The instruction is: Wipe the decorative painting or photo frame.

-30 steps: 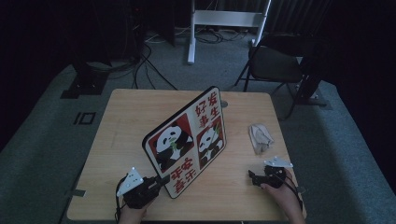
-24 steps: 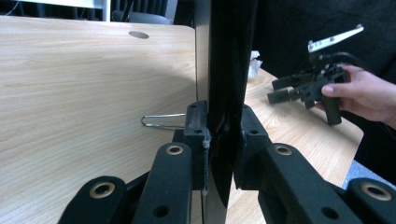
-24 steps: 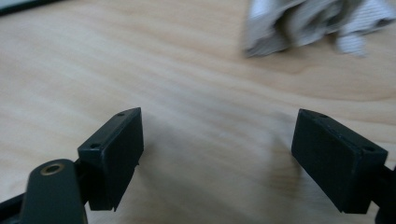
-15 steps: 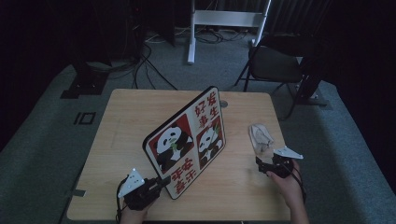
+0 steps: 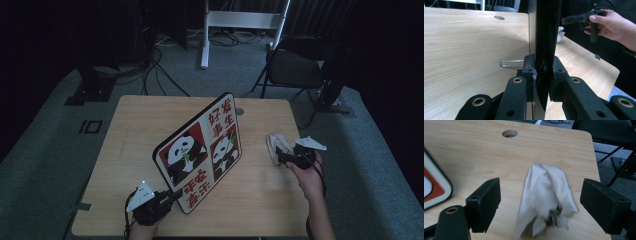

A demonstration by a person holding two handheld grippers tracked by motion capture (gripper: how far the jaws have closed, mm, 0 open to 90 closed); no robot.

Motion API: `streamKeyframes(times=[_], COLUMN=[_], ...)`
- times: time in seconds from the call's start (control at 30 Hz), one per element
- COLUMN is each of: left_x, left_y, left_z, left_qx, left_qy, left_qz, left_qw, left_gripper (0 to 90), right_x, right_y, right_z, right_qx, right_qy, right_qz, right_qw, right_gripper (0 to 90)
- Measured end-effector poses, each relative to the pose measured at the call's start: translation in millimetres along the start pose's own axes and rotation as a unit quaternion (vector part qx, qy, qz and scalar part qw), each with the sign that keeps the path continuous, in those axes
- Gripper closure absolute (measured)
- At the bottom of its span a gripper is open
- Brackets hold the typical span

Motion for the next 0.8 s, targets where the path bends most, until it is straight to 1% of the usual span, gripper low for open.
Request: streamKeyframes(times=[0.07, 0.1, 0.17, 0.2, 0.3, 0.37, 0.4, 0.5, 0.53, 0.63, 0.7, 0.8], left_x=[-0.1, -0.1, -0.1, -0.1, -0.3, -0.3, -0.3, -0.3, -0.2, -0.2, -0.4, -0.4], left_y=[0.1, 0.0, 0.1, 0.0, 0.1, 0.1, 0.1, 0.0, 0.0, 0.0, 0.0, 0.1], left_z=[0.2, 0.2, -0.1, -0.1, -0.3, -0.3, -0.3, -0.3, -0.4, -0.2, -0.1, -0.2], left_qx=[0.000, 0.000, 0.001, 0.001, 0.000, 0.000, 0.000, 0.000, 0.001, -0.001, -0.001, 0.000], left_qy=[-0.001, 0.000, 0.000, 0.001, -0.002, -0.002, -0.001, 0.000, -0.001, -0.002, -0.002, -0.001], left_qz=[-0.002, -0.001, -0.002, -0.001, -0.002, -0.002, -0.002, -0.002, -0.002, -0.002, -0.002, -0.002], left_qw=[1.0000, 1.0000, 1.0000, 1.0000, 1.0000, 1.0000, 1.0000, 1.0000, 1.0000, 1.0000, 1.0000, 1.0000], left_gripper=[79.4, 79.4, 79.4, 79.4, 79.4, 79.4, 79.4, 79.4, 79.3, 79.3, 79.3, 79.3], right_x=[5.2, 7.4, 8.6, 10.9, 13.6, 14.1, 13.8, 10.0, 8.3, 4.0, 0.1, -4.5], right_y=[6.9, 12.1, 15.6, 26.2, 38.3, 41.7, 49.6, 59.7, 62.6, 70.1, 74.3, 79.1], right_z=[-1.2, -2.0, -2.3, -4.1, -7.6, -8.6, -9.7, -13.1, -14.1, -17.2, -17.2, -16.5], right_qx=[0.001, 0.002, 0.004, 0.007, 0.012, 0.013, 0.016, 0.012, 0.011, 0.003, 0.002, 0.004], right_qy=[-0.007, -0.006, -0.009, -0.014, -0.014, -0.012, -0.013, -0.016, -0.014, -0.016, -0.019, -0.016], right_qz=[0.001, 0.004, 0.006, 0.014, 0.021, 0.024, 0.031, 0.044, 0.048, 0.055, 0.063, 0.068], right_qw=[1.0000, 1.0000, 0.9999, 0.9998, 0.9996, 0.9996, 0.9993, 0.9988, 0.9987, 0.9984, 0.9978, 0.9975], right_gripper=[16.5, 16.5, 16.5, 16.5, 16.5, 16.5, 16.5, 18.4, 18.4, 19.7, 20.6, 22.7])
Point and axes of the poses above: each handheld gripper's, and its own axes: y roughly forward along the jaws, x roughly out of its top, z roughly to its left, the point moved 8 cm from there along y, roughly forward along the jaws, and after that the axes turned 3 degrees about z, right-handed, at the moved point
